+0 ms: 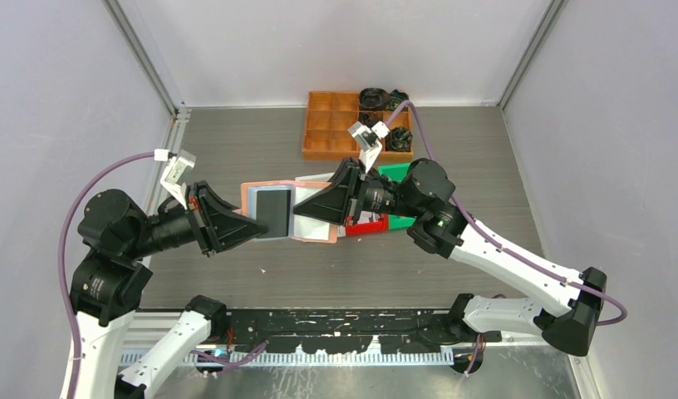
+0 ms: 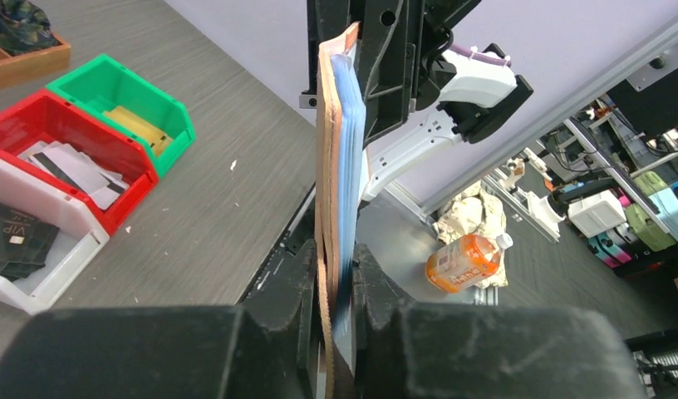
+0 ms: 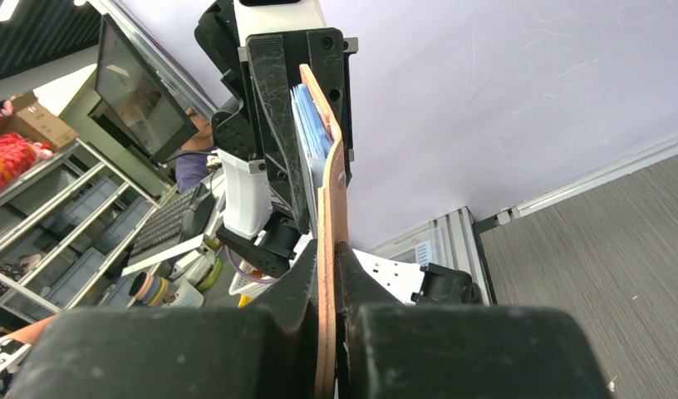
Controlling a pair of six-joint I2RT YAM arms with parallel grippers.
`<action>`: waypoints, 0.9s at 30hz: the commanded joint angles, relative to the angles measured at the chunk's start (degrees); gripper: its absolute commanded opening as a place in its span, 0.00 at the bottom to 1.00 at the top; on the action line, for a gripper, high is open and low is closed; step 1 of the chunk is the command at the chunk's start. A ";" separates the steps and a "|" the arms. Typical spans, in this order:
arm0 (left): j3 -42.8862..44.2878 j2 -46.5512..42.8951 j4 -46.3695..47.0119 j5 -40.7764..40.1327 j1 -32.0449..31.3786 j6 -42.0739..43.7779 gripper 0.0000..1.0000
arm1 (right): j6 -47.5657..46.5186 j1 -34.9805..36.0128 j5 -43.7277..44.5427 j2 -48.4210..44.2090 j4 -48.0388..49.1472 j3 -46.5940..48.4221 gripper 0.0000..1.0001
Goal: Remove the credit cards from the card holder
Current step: Open the card holder, then remove the credit card from the card holder.
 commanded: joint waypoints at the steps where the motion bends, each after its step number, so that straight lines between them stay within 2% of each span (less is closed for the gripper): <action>1: 2.91 1.95 4.18 1.34 -0.15 -2.93 0.08 | 1.94 0.41 -3.24 -1.63 6.50 -0.32 0.01; 9: 1.84 3.36 7.98 5.20 -0.11 -7.07 0.26 | 4.27 0.39 -6.25 -1.68 9.41 -0.96 0.01; 13: 0.99 4.02 9.96 7.45 -0.11 -9.13 0.31 | 5.38 0.41 -7.02 -1.88 10.98 -1.68 0.01; 15: 0.40 4.26 11.25 8.71 -0.12 -9.99 0.25 | 5.36 0.37 -6.75 -2.07 10.92 -1.95 0.01; 18: 0.29 4.03 11.21 8.83 -0.10 -9.90 0.09 | 4.78 0.40 -6.07 -2.58 10.44 -2.43 0.01; 21: 0.29 3.78 10.99 8.91 -0.09 -9.74 0.00 | 3.87 0.38 -4.39 -2.92 9.35 -2.62 0.02; 22: 0.36 3.70 10.79 9.11 -0.09 -9.61 0.00 | 3.75 0.41 -3.81 -2.91 8.82 -2.58 0.05; 25: 0.79 3.68 8.50 8.99 -0.09 -7.55 0.00 | 1.97 -0.42 1.04 -3.75 2.97 -1.94 0.40; 27: 1.87 3.65 4.74 6.60 -0.05 -3.74 0.00 | -0.01 -1.91 5.00 -5.34 -3.52 -0.30 0.51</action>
